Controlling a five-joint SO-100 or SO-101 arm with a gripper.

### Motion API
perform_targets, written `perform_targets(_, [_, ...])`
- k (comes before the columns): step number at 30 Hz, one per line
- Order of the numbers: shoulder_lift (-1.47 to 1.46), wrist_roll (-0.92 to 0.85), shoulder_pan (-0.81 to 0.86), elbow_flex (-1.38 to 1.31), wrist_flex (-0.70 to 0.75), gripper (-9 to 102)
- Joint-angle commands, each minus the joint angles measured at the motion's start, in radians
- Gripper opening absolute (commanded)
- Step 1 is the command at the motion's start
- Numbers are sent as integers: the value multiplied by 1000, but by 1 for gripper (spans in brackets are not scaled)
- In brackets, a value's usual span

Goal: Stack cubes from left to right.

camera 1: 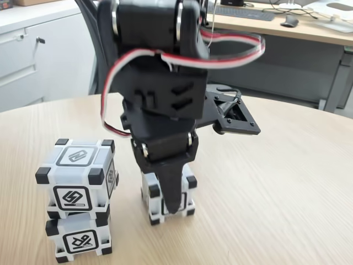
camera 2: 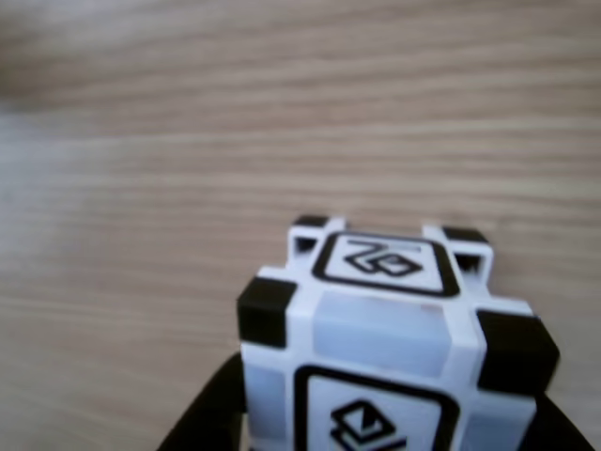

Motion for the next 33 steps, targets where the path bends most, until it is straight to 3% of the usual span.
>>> perform_targets(1, [0, -12, 11, -95, 9, 26])
perform_targets(10, [-64, -25, 11, -144, 9, 9])
perform_targets(15, [-66, -32, 9, -132, -2, 25])
perform_targets(25, [-66, -29, 8, -127, 8, 34])
perform_targets(33, [-69, -28, 6, -127, -2, 35])
